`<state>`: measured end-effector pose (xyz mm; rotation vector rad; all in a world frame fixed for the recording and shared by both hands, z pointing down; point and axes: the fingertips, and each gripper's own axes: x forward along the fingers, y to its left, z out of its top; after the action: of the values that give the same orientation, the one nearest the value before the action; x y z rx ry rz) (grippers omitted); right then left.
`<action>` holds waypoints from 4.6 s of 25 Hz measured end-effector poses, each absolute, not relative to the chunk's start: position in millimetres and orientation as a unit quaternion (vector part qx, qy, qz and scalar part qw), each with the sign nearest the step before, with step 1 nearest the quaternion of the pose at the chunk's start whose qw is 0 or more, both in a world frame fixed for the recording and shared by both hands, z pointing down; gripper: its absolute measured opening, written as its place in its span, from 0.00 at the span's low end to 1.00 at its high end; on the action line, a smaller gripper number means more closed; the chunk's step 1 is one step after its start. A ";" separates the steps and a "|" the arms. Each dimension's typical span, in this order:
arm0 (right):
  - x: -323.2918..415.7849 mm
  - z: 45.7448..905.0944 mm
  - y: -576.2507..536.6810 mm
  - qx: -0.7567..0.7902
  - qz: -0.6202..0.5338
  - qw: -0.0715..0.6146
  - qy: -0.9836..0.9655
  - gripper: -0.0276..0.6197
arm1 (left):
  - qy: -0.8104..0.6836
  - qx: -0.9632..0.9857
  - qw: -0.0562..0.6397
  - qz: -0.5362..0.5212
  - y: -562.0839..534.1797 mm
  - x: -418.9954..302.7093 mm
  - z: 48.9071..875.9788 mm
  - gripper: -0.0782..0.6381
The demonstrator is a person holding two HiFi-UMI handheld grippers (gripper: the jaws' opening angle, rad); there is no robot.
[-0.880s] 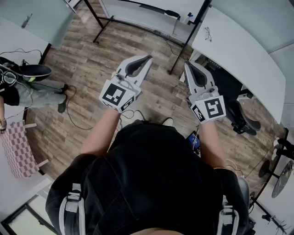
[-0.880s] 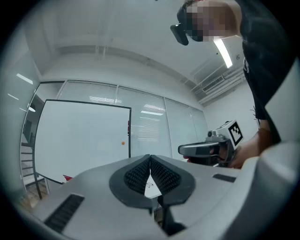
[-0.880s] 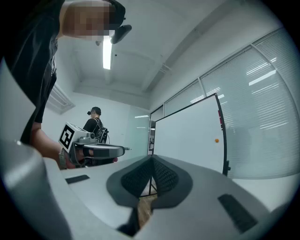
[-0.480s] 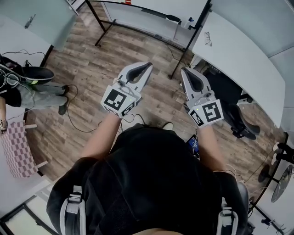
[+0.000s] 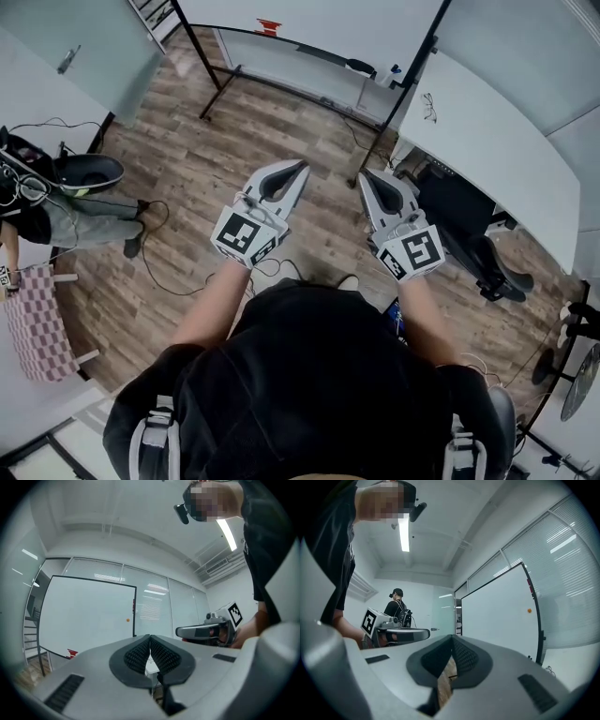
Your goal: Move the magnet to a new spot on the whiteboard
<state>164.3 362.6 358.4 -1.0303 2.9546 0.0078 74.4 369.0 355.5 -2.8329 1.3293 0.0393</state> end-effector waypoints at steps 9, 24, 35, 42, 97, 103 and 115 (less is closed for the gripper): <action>112.8 361.6 349.0 -0.340 0.005 -0.002 0.941 0.03 | 0.415 -0.910 0.008 0.018 357.8 30.1 355.7 0.12; 76.2 367.9 317.1 -0.360 0.006 -0.017 0.933 0.03 | 0.406 -0.914 -0.011 0.020 325.6 -19.5 367.5 0.12; 88.5 373.4 246.0 -0.346 -0.003 -0.002 0.938 0.03 | 0.416 -0.909 -0.003 0.010 252.3 -10.1 370.3 0.12; 107.3 370.8 189.4 -0.340 0.002 0.001 0.940 0.03 | 0.425 -0.905 0.001 0.005 195.3 8.9 366.9 0.12; 53.4 399.0 -122.0 -0.534 -0.031 -0.016 0.845 0.03 | 0.209 -0.978 -0.001 -0.002 -146.6 -23.7 379.9 0.12; 63.1 393.8 -127.5 -0.580 -0.033 -0.021 0.814 0.03 | 0.173 -0.985 -0.004 0.003 -163.2 -22.7 376.7 0.12; 126.3 388.8 -161.3 -0.635 -0.025 -0.015 0.772 0.03 | 0.133 -0.991 -0.003 0.004 -202.4 36.0 373.3 0.12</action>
<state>126.3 -161.3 388.8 -2.0144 2.4493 -0.0803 36.0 -202.4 373.3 -3.1195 0.4188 0.0139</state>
